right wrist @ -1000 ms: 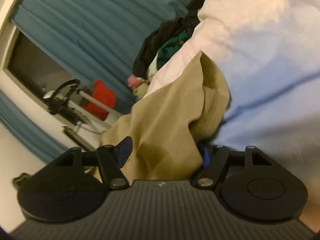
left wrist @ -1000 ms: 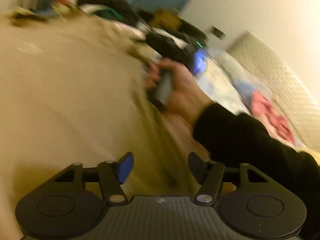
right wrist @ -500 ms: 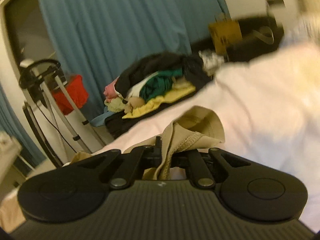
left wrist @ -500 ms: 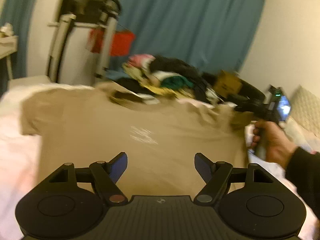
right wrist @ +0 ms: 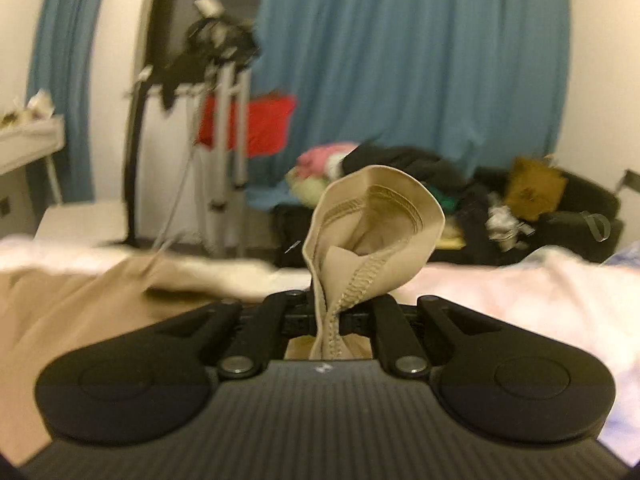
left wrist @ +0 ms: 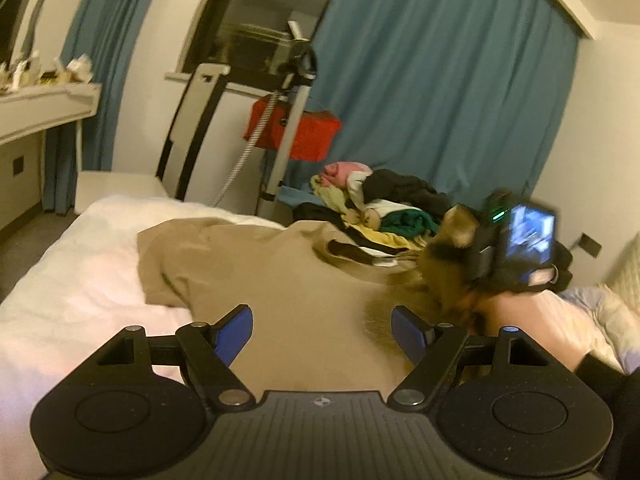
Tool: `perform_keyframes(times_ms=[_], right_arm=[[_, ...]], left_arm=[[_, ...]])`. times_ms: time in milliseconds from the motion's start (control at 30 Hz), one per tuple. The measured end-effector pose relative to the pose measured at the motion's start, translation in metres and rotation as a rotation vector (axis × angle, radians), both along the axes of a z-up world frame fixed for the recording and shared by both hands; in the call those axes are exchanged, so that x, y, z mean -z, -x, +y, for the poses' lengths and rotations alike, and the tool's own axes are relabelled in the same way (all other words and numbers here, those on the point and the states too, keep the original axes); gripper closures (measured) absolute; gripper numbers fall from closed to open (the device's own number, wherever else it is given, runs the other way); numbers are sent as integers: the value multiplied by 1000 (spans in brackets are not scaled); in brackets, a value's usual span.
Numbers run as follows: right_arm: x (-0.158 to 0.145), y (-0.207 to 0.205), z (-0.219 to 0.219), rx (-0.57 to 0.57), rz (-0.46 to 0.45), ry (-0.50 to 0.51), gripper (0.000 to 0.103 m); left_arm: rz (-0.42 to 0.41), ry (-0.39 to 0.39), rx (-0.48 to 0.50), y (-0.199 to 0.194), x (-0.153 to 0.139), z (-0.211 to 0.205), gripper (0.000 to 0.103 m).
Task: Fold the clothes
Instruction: 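Lay the folded sleeve onto the shirt and open the right gripper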
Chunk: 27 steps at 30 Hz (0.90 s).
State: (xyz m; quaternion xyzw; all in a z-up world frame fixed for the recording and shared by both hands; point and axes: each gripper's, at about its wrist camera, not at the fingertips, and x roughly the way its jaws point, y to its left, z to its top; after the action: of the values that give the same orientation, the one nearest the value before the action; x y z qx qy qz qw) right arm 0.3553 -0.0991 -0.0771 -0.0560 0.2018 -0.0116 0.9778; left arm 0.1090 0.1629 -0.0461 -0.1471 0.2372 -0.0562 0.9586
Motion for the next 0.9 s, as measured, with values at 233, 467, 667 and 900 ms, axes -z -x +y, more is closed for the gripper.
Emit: perform_keyframes(times_ms=[233, 467, 667, 900], right_arm=[[51, -25, 42, -75, 107, 20, 93], [25, 5, 14, -191, 112, -141, 17], [-34, 109, -39, -242, 32, -265, 16], [-54, 253, -134, -124, 24, -421, 16]], left_arm=[[60, 38, -40, -21, 25, 13, 25], [96, 6, -33, -32, 38, -3, 25], [110, -23, 10, -17, 34, -35, 25], [155, 2, 190, 22, 32, -102, 26]])
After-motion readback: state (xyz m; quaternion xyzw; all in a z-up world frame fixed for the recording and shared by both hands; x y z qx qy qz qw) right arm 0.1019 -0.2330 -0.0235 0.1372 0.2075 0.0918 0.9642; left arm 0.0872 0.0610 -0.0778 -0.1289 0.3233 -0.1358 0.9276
